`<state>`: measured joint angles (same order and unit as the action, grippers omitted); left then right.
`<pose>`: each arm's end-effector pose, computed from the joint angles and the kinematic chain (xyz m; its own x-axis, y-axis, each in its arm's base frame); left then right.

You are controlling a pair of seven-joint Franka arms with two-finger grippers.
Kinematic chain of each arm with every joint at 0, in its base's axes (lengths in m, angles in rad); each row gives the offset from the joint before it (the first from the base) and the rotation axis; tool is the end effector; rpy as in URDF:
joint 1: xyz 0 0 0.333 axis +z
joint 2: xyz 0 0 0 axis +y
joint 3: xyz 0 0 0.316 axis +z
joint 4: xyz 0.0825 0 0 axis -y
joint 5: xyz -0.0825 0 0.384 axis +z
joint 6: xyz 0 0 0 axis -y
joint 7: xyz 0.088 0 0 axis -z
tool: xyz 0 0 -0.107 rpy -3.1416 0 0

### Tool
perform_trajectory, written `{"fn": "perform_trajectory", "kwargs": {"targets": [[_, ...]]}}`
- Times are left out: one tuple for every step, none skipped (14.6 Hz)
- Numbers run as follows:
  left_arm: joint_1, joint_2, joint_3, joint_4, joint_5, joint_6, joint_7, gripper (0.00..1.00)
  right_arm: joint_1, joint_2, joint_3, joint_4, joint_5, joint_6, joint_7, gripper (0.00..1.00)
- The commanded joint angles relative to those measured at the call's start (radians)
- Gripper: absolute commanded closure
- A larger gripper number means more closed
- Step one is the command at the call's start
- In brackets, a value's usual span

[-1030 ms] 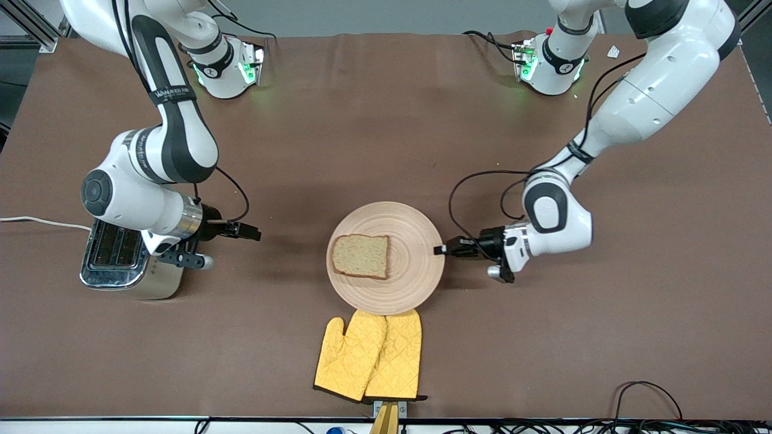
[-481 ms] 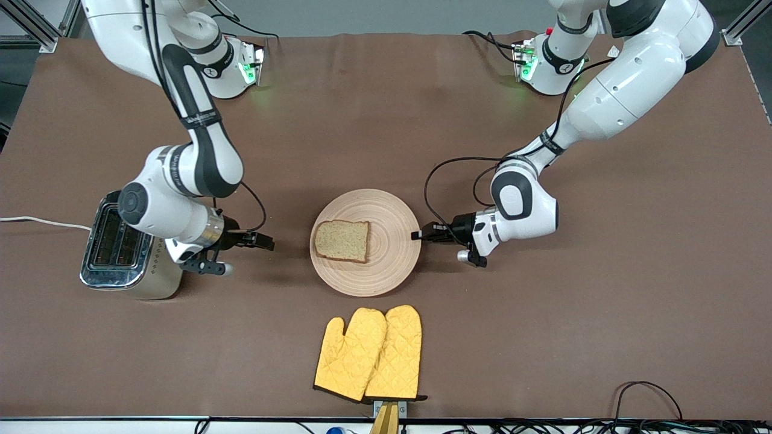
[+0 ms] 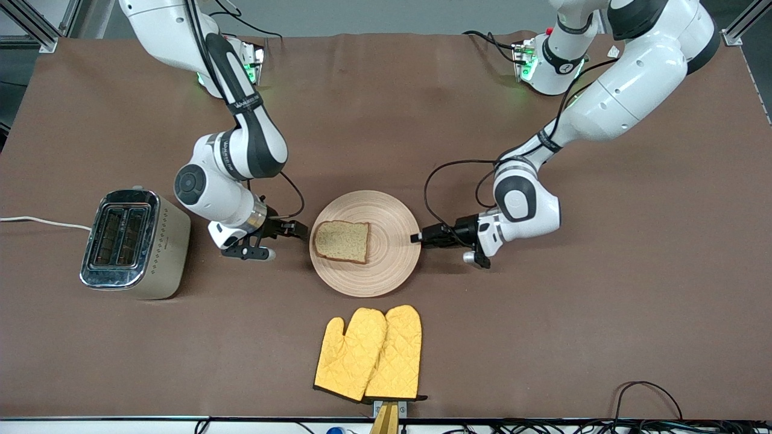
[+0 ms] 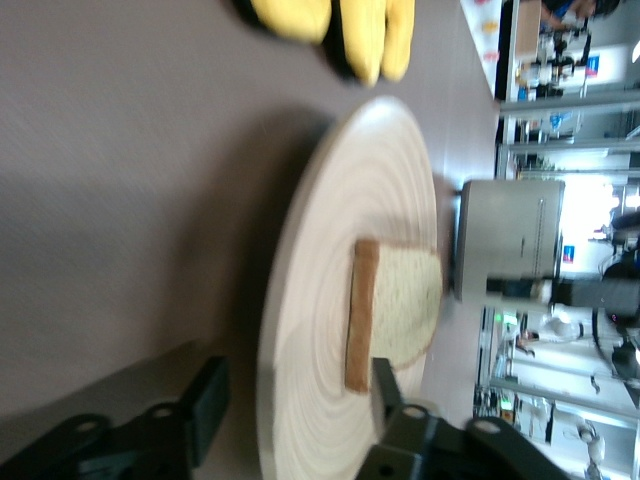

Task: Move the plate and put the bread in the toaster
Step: 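Grasp the bread slice with the right gripper while the left gripper withdraws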

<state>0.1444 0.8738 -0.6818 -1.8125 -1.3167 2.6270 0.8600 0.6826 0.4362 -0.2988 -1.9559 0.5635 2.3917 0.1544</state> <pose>0.5728 -0.2864 0.1373 0.9954 0.0945 0.0127 0.0328 -0.4652 0.8846 0.5706 0.2438 0.2641 0.9881 -0.1448 -0.0529 -0.1536 -0.9540 -0.2574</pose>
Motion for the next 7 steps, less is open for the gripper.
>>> {"fn": "perform_trajectory", "kwargs": {"targets": [[0.099, -0.036, -0.004, -0.005, -0.016, 0.001, 0.010, 0.00, 0.028, 0.002, -0.011, -0.011, 0.018, 0.017, 0.027, 0.27], [0.130, -0.041, -0.004, 0.007, -0.007, -0.001, 0.011, 0.00, 0.031, 0.012, -0.011, -0.008, 0.018, 0.018, 0.027, 0.32], [0.161, -0.051, -0.002, 0.013, 0.000, -0.001, 0.010, 0.00, 0.037, 0.016, -0.011, -0.005, 0.019, 0.020, 0.028, 0.36], [0.187, -0.068, -0.001, 0.015, 0.010, -0.001, 0.010, 0.00, 0.041, 0.024, -0.011, 0.000, 0.019, 0.020, 0.031, 0.37], [0.216, -0.070, 0.007, 0.021, 0.051, -0.001, 0.010, 0.00, 0.048, 0.029, -0.010, 0.002, 0.019, 0.023, 0.043, 0.40], [0.245, -0.070, 0.021, 0.036, 0.123, -0.002, 0.007, 0.00, 0.063, 0.041, -0.010, 0.009, 0.019, 0.030, 0.062, 0.44], [0.271, -0.070, 0.031, 0.042, 0.185, -0.005, -0.013, 0.00, 0.072, 0.050, -0.010, 0.017, 0.019, 0.038, 0.086, 0.46]]}}
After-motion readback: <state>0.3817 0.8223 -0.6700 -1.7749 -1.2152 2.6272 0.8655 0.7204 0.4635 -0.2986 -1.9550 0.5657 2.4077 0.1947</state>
